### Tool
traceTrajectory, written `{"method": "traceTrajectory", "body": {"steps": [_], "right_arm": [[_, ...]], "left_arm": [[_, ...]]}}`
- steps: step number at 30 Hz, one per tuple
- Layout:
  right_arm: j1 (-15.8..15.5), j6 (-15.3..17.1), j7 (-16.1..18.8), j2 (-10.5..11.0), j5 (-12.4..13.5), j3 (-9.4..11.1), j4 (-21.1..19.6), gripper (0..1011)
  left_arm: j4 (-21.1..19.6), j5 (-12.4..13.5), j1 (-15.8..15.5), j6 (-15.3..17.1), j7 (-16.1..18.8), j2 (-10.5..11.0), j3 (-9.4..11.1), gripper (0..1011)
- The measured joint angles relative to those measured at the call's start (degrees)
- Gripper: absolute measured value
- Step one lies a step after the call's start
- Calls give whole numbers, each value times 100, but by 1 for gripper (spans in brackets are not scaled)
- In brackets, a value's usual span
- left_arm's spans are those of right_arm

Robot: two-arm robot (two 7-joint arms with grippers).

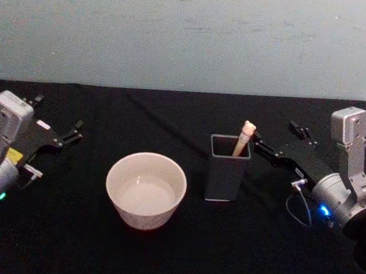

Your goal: Pick up the stirring spoon with one hand, stir inside the cup, then place it back in its original position.

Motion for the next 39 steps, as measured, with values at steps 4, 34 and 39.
{"method": "traceTrajectory", "body": {"steps": [4,34,39], "right_arm": [[-2,0,-2,2,6,2,-6,1002],[-6,-8,-10,7,27,2,-20,1002],[-6,-8,-10,7,28,2,-20,1000]], "left_arm": [[0,0,0,0,0,0,0,1001],[0,0,0,0,0,0,0,1001],[0,0,0,0,0,0,0,1001]]}}
